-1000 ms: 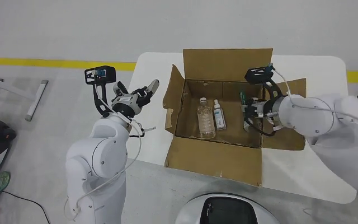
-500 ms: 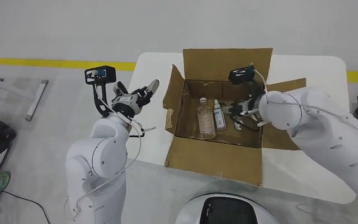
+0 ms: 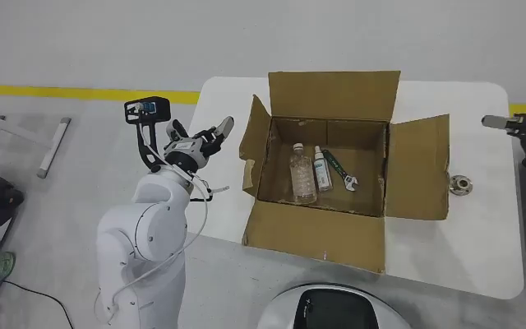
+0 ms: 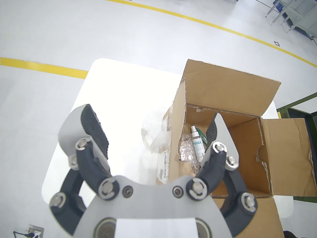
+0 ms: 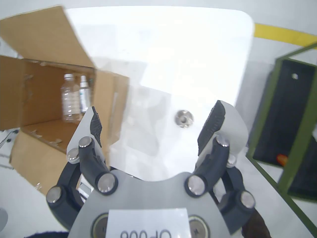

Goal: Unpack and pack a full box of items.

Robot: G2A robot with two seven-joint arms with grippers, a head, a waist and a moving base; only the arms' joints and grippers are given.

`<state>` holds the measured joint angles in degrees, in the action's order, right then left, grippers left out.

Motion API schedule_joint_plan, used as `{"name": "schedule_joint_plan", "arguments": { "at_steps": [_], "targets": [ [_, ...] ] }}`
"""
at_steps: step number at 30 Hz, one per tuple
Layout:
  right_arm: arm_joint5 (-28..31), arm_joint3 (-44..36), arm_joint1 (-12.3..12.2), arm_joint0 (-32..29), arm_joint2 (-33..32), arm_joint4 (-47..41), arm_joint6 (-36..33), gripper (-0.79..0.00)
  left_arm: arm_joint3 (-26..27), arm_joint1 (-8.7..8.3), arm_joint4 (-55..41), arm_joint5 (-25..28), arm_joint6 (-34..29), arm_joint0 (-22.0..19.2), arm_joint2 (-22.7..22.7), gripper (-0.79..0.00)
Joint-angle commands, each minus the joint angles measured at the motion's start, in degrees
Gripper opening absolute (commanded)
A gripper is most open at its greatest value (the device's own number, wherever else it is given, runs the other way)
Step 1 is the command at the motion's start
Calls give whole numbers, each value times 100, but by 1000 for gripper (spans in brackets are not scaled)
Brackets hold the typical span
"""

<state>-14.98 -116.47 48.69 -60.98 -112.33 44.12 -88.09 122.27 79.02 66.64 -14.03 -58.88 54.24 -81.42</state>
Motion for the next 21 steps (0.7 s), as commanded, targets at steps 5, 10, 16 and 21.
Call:
{"name": "schedule_joint_plan", "arguments": {
  "at_steps": [5, 10, 16, 21],
  "targets": [
    [526, 456, -119, -871, -86, 533, 9, -3, 0, 0, 0, 0, 0, 0, 0, 0],
    [668, 687, -152, -983, 601, 628, 9, 0, 0, 0, 0, 0, 0, 0, 0, 0],
    [756, 918, -135, -775, 1316, 609, 129, -89, 0, 0, 0, 0, 0, 0, 0, 0],
    [743, 1245, -110, -595, 1710, 681, 432, -182, 0, 0, 0, 0, 0, 0, 0, 0]
  ]
}}
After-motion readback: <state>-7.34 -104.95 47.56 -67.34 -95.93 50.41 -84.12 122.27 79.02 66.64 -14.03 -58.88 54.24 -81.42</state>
